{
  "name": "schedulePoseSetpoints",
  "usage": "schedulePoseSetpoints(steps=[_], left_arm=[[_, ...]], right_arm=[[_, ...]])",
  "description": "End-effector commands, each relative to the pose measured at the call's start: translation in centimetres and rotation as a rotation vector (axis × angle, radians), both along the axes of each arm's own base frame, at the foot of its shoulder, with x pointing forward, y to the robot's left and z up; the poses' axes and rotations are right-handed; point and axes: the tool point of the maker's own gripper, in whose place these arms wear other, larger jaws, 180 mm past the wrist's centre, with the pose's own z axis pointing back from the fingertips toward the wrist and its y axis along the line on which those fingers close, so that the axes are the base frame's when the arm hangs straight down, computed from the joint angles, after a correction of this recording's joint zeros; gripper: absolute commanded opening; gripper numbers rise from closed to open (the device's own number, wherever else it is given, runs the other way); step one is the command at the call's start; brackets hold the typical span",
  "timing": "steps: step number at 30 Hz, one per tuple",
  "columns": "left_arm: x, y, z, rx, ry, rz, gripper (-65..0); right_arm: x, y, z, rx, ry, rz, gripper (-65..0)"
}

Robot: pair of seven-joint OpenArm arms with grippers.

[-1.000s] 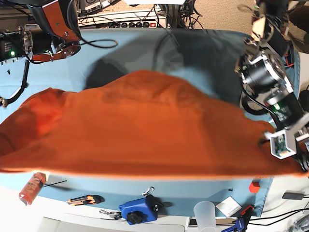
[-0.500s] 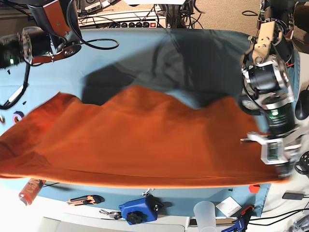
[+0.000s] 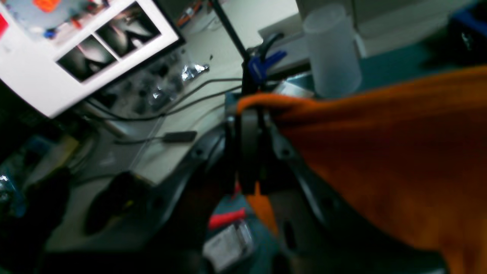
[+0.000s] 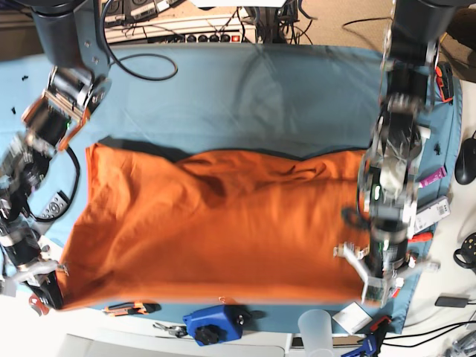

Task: Layout the t-shirt on the table in an organized manner, then fold the t-shirt properly
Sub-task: 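Lower the stretched t-shirt flat onto the table with both grippers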

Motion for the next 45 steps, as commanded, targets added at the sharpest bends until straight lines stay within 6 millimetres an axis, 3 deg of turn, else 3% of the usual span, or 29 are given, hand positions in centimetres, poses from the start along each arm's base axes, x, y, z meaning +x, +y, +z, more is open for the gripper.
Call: schedulePoseSetpoints(steps=[1, 4, 6, 8, 10, 12, 17, 20, 23, 26, 28, 31, 39, 43, 45], left_arm=[[1.6, 0.1, 2.1, -0.020, -0.065, -0.001, -65.0], [5.2, -0.9, 0.7, -0.071, -0.017, -0.060, -65.0], [7.0, -2.2, -0.6, -0.082, 0.051, -0.148, -63.2], [8.1, -3.2, -1.8, -0.080, 0.124, -0.227, -47.1], [8.6, -3.3, -2.4, -0.086, 0.162, -0.250, -34.0], [8.8, -2.7, -2.4, -0.090, 0.159, -0.224, -28.5], [8.7, -1.1, -2.6, -0.108, 0.167, -0.122, -28.3], [8.9, -1.2, -2.0, -0.109, 0.146, -0.126, -28.3], [9.4, -2.0, -0.3, -0.147, 0.092, -0.170, -28.3], [9.9, -4.1, 1.4, -0.170, 0.069, -0.287, -28.3], [10.1, -5.4, 1.6, -0.160, 0.094, -0.375, -28.3], [10.6, -6.0, 0.6, -0.163, 0.153, -0.446, -28.3], [11.7, -4.2, -3.3, -0.238, 0.273, -0.410, -28.3], [12.9, -3.6, 0.1, -0.264, 0.062, -0.389, -28.3], [13.1, -3.4, 0.7, -0.262, 0.050, -0.374, -28.3]], right_arm=[[1.1, -0.8, 3.1, 0.005, -0.091, -0.017, -65.0], [3.9, -1.0, 2.4, 0.012, -0.082, -0.032, -65.0], [5.2, -0.7, 1.8, 0.017, -0.056, -0.025, -54.5], [6.2, -0.1, 1.4, 0.024, -0.024, -0.011, -43.1], [6.6, 0.2, 1.2, 0.022, -0.006, -0.002, -40.7], [6.6, 0.2, 1.2, 0.023, -0.009, -0.002, -40.7], [6.6, 0.1, 1.5, 0.028, -0.024, -0.005, -40.7], [6.6, 0.1, 1.5, 0.028, -0.027, -0.005, -40.7], [6.6, 0.1, 2.0, 0.023, -0.036, -0.006, -40.7], [6.5, 0.1, 1.6, 0.016, -0.004, -0.007, -40.7], [6.5, 0.1, 1.1, 0.012, 0.020, -0.004, -40.7], [6.4, 0.1, 0.8, 0.009, 0.041, -0.003, -40.7], [6.4, 0.1, 0.6, 0.007, 0.050, -0.002, -40.7], [6.3, 0.2, 0.1, 0.003, 0.078, 0.001, -40.7], [6.2, 0.2, -0.4, -0.001, 0.108, 0.004, -40.7]])
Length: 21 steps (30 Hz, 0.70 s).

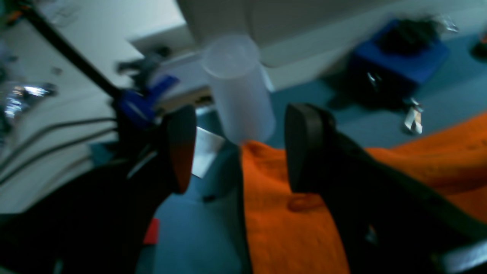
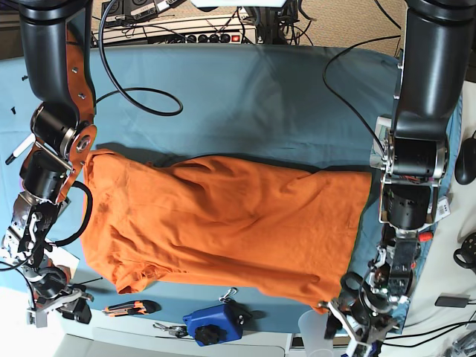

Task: Layout the t-shirt on the table in an organized manner, then fold the t-shirt properly
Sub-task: 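Lower the stretched t-shirt flat onto the table with both grippers, then release the t-shirt and raise both grippers away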

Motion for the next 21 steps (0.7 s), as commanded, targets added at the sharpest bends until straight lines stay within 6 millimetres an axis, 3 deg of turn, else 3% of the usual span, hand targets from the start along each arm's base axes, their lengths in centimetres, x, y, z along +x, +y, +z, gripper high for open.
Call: schedulePoseSetpoints(steps=[1, 7, 10, 13, 15, 18, 21], left_arm=[[1.0, 0.0, 3.7, -0.008, -0.062, -0.005, -28.3], [-0.9, -2.2, 0.7, -0.043, 0.148, -0.142, -30.2], [-2.1, -2.5, 0.5, -0.140, 0.246, -0.165, -42.5], [-3.5, -2.1, 1.5, -0.196, 0.291, -0.173, -53.1], [-4.7, -1.6, 2.8, -0.245, 0.296, -0.177, -55.5], [-6.7, 0.4, 4.5, -0.346, 0.322, -0.113, -61.4], [-9.1, 2.6, 5.0, -0.303, 0.363, -0.054, -65.0]], right_arm=[[0.6, -0.7, 3.7, 0.001, -0.085, -0.010, -40.7], [0.0, -1.2, 3.3, 0.050, -0.035, -0.002, -40.7], [-1.0, -1.8, 3.9, 0.123, -0.023, 0.026, -40.7], [-2.6, -3.3, 4.9, 0.126, -0.037, 0.030, -40.8], [-4.1, -4.2, 4.9, 0.089, -0.034, 0.026, -40.8], [-6.5, -5.1, 4.8, 0.022, -0.037, 0.020, -40.8], [-9.0, -5.4, 4.8, -0.004, -0.073, 0.010, -40.8]])
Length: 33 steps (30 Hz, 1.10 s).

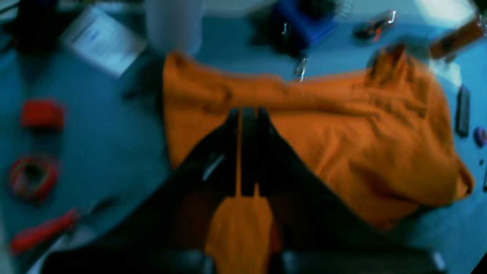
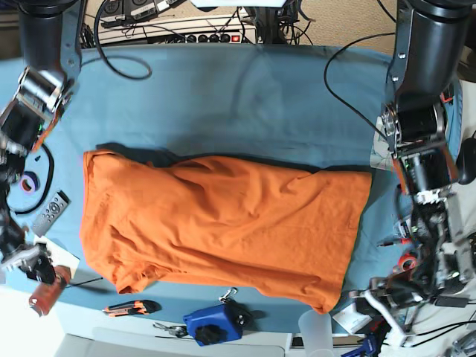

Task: Layout the t-shirt on the table in an organized manner, then fold the t-shirt properly
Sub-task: 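Release the t-shirt and raise both grippers away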

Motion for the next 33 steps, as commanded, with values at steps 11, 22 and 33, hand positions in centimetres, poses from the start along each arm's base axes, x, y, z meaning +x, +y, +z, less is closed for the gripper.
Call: schedulePoseSetpoints(steps=[11, 22, 33], left_arm=[[-5.2, 5.0, -3.6, 0.150, 0.066, 0.060, -65.0], [-16.9, 4.8, -7.5, 0.452, 0.044, 0.058, -65.0], [-26.2, 13.5, -8.8, 0.476, 0.158, 0.332, -65.0]], right_arm=[[-9.7, -3.6, 0.8, 0.003, -0.070, -0.090, -40.8], [-16.4, -4.7, -8.2, -0.016, 0.238, -0.124, -40.8], [-20.5, -2.1, -14.6, 0.083, 0.349, -0.126, -40.7]])
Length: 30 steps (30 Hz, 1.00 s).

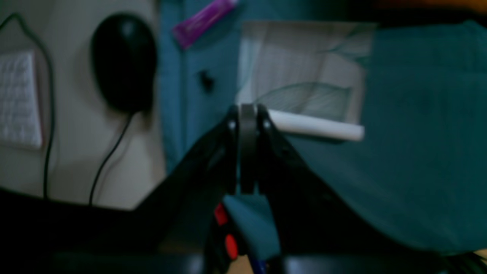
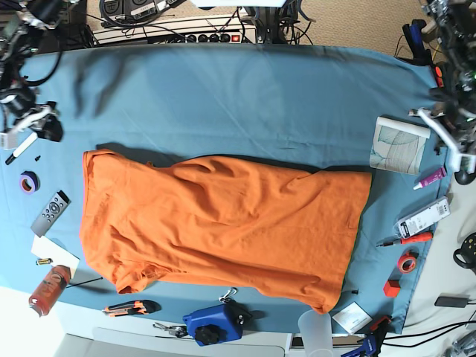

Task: Layout the t-shirt on the table in an organized manner, then fold the t-shirt properly
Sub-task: 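Release the t-shirt and raise both grippers away, then grasp the t-shirt end near the right gripper and tug it outward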

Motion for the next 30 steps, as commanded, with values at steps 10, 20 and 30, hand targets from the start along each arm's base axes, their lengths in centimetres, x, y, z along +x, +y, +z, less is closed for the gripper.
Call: schedulePoseSetpoints(steps=[10, 20, 30], left_arm=[[-0.2, 1.5, 1.8, 0.008, -0.061, 0.023, -65.0], [-0.1, 0.9, 1.6, -0.019, -0.076, 0.026, -65.0], [-0.1, 0.9, 1.6, -0.019, -0.076, 0.026, -65.0]], right_arm=[[3.9, 3.6, 0.9, 0.081, -0.160, -0.005, -40.7], [6.5, 5.4, -2.2, -0.106, -0.015, 0.016, -40.7], [6.6, 5.2, -2.8, -0.139, 0.002, -0.016, -63.2]])
